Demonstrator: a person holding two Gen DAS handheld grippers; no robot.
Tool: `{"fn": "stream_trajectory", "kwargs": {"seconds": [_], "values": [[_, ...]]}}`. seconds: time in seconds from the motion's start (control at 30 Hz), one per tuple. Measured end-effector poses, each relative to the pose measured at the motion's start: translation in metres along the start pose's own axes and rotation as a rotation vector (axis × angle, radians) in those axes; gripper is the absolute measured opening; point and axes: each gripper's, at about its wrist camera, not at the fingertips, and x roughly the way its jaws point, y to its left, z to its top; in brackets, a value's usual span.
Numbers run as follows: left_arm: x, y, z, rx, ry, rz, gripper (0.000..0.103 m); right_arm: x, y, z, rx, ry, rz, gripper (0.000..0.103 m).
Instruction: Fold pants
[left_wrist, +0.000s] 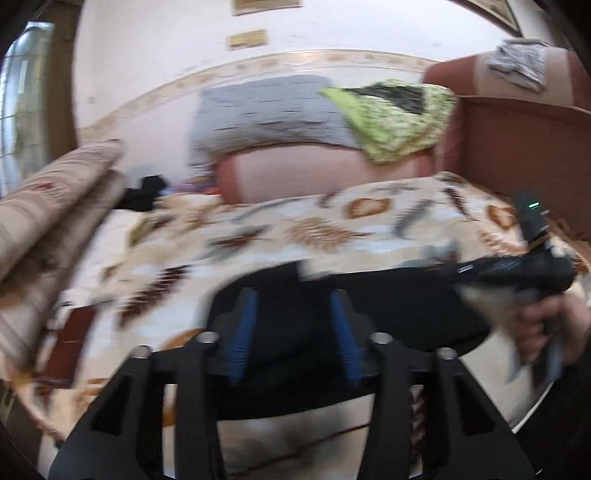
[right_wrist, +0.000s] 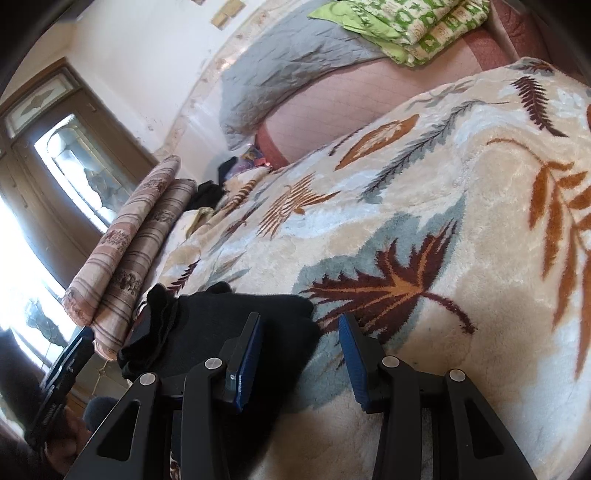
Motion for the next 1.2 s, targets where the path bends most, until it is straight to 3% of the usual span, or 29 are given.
{"fn": "stream_trajectory", "kwargs": {"seconds": [0.03, 0.07, 0.17, 0.23, 0.3, 0.37, 0.47, 0.57, 0.67, 0.77, 0.9, 1.0, 1.03, 1.1, 1.17, 1.2], "values": [[0.0, 0.016, 0.002, -0.008, 0.01, 0.011, 0.054, -0.007, 0.009, 0.004, 0.012, -0.017, -0.032, 0.041], [0.002, 0.027, 0.003, -0.02, 0.018, 0.008, 0.054, -0.014, 0.019, 0.007, 0.027, -0.036, 0.012, 0.044], [0.013, 0.064, 0.011, -0.143, 0.057, -0.043, 0.054, -0.027, 0.073, 0.006, -0.01, -0.06, 0.251, 0.05], [0.016, 0.071, 0.005, -0.21, 0.061, -0.087, 0.054, -0.003, 0.113, -0.002, -0.057, 0.07, 0.393, 0.056], [0.02, 0.072, -0.006, -0.267, 0.077, -0.091, 0.054, 0.032, 0.135, -0.014, 0.0, 0.202, 0.476, 0.056], [0.023, 0.067, -0.021, -0.281, 0.136, -0.088, 0.054, 0.059, 0.138, -0.015, 0.093, 0.257, 0.476, 0.056], [0.014, 0.043, -0.031, -0.227, 0.158, -0.135, 0.054, 0.084, 0.134, 0.0, 0.171, 0.239, 0.44, 0.057], [0.003, 0.005, -0.032, 0.002, 0.102, -0.086, 0.055, 0.113, 0.128, 0.018, 0.216, 0.28, 0.4, 0.057], [0.015, -0.022, -0.037, 0.197, 0.113, -0.026, 0.056, 0.131, 0.127, 0.028, 0.18, 0.327, 0.36, 0.057], [0.031, -0.034, -0.042, 0.288, 0.148, -0.008, 0.056, 0.143, 0.129, 0.028, 0.154, 0.372, 0.357, 0.057], [0.045, -0.032, -0.042, 0.292, 0.182, -0.02, 0.056, 0.149, 0.133, 0.034, 0.13, 0.378, 0.422, 0.057], [0.053, -0.024, -0.041, 0.251, 0.187, -0.024, 0.057, 0.162, 0.141, 0.03, 0.067, 0.465, 0.389, 0.055], [0.054, -0.021, -0.04, 0.23, 0.186, -0.033, 0.047, 0.165, 0.144, 0.029, 0.034, 0.483, 0.369, 0.053], [0.054, -0.013, -0.036, 0.189, 0.178, -0.021, 0.016, 0.166, 0.148, 0.028, -0.001, 0.497, 0.37, 0.039], [0.048, -0.002, -0.031, 0.127, 0.156, -0.017, 0.014, 0.162, 0.151, 0.031, 0.006, 0.469, 0.416, 0.011], [0.041, 0.006, -0.026, 0.094, 0.126, -0.002, 0.014, 0.159, 0.153, 0.035, 0.009, 0.445, 0.439, 0.008]]}}
